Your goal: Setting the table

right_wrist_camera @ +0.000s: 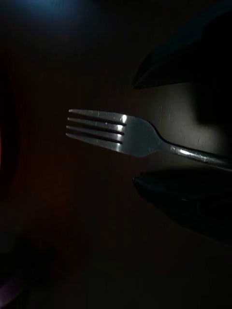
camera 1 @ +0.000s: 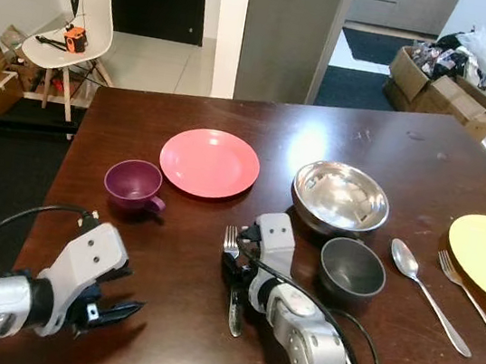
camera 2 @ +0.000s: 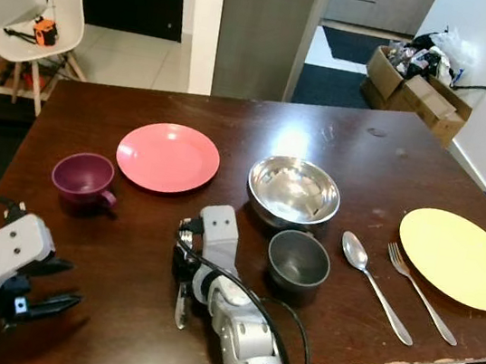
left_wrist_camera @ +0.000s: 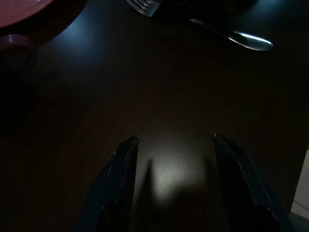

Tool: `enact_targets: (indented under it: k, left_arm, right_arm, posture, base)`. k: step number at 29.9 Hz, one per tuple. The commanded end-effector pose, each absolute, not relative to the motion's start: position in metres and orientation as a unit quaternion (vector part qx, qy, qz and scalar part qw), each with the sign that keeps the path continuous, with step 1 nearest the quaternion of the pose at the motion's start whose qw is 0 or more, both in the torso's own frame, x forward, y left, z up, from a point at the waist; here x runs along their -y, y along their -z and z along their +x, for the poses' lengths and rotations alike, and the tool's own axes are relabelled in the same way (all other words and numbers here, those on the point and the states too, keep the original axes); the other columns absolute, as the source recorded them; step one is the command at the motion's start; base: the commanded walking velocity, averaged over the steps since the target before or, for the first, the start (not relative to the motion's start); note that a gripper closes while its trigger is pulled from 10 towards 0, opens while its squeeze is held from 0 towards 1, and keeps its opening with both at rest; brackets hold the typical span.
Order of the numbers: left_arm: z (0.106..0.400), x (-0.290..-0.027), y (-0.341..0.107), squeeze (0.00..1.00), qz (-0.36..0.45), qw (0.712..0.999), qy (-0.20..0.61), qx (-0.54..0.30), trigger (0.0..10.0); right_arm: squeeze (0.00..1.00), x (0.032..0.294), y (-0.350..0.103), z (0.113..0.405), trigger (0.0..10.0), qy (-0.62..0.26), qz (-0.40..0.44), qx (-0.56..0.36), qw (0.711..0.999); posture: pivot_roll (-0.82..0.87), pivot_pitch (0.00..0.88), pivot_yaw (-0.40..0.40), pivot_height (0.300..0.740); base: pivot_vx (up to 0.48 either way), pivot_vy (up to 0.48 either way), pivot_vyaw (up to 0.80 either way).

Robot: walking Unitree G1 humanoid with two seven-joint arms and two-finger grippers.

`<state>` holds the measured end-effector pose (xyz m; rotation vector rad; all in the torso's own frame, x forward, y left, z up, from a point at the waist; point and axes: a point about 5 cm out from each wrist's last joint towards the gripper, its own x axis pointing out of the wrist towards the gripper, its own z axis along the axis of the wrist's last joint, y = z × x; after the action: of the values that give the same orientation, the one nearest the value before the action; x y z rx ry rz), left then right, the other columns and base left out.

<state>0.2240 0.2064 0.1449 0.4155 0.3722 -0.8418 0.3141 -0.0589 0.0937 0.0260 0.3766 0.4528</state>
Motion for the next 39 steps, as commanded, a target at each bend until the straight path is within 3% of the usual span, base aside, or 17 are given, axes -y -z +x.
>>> enact_targets:
  k: [1,5,6,7,8,9,10,11,30,35,39]
  left_arm:
    - [0.222,-0.211,-0.142,0.00,0.203,0.872,0.404,-0.188,10.0]
    - [0.223,-0.211,-0.142,0.00,0.207,0.874,0.398,-0.189,10.0]
    - [0.223,-0.210,-0.142,0.00,0.205,0.874,0.399,-0.188,10.0]
    - [0.223,-0.210,-0.142,0.00,0.205,0.874,0.399,-0.188,10.0]
    - [0.223,-0.209,-0.142,0.00,0.204,0.873,0.400,-0.187,10.0]
    - [0.223,-0.209,-0.142,0.00,0.204,0.873,0.400,-0.187,10.0]
    - [0.221,-0.208,-0.141,0.00,0.203,0.873,0.403,-0.187,10.0]
    - [0.220,-0.208,-0.140,0.00,0.202,0.872,0.404,-0.188,10.0]
    - [0.223,-0.202,-0.133,0.00,0.204,0.873,0.404,-0.181,10.0]
    - [0.225,-0.198,-0.132,0.00,0.200,0.879,0.397,-0.172,10.0]
    - [0.238,-0.191,-0.139,0.00,0.166,0.908,0.358,-0.139,10.0]
  right_arm:
    - [0.00,0.057,-0.082,0.310,10.0,-0.230,0.009,-0.214,0.949]
    - [0.00,0.057,-0.067,0.306,10.0,-0.241,-0.008,-0.258,0.936]
    - [0.00,0.059,-0.062,0.305,7.2,-0.238,-0.017,-0.270,0.933]
    - [0.00,0.059,-0.062,0.305,7.2,-0.238,-0.017,-0.270,0.933]
    - [0.00,0.060,-0.059,0.304,5.8,-0.235,-0.022,-0.277,0.932]
    - [0.00,0.060,-0.059,0.304,5.8,-0.235,-0.022,-0.277,0.932]
    - [0.00,0.061,-0.054,0.303,2.2,-0.231,-0.027,-0.287,0.929]
    - [0.00,0.062,-0.049,0.301,0.0,-0.229,-0.031,-0.296,0.927]
    - [0.00,0.071,-0.046,0.303,0.0,-0.190,0.003,-0.299,0.935]
    - [0.00,0.073,-0.071,0.313,0.0,-0.196,0.001,-0.212,0.957]
    - [0.00,0.072,-0.129,0.315,0.0,-0.222,0.005,-0.049,0.974]
  posture:
    - [0.06,0.026,0.058,0.740]
    - [0.05,0.029,0.048,0.740]
    - [0.05,0.031,0.044,0.740]
    - [0.05,0.031,0.044,0.740]
    - [0.05,0.031,0.042,0.740]
    - [0.05,0.031,0.042,0.740]
    - [0.05,0.030,0.038,0.740]
    - [0.05,0.031,0.036,0.740]
    - [0.04,0.015,0.038,0.740]
    - [0.04,0.007,0.040,0.740]
    - [0.02,0.001,0.056,0.740]
  base:
    - [0.000,0.000,0.00]
    - [0.000,0.000,0.00]
    - [0.000,0.000,0.00]
    - [0.000,0.000,0.00]
    - [0.000,0.000,0.00]
    - [0.000,0.000,0.00]
    - [0.000,0.000,0.00]
    - [0.000,0.000,0.00]
    - [0.000,0.000,0.00]
    - [0.000,0.000,0.00]
    - [0.000,0.000,0.00]
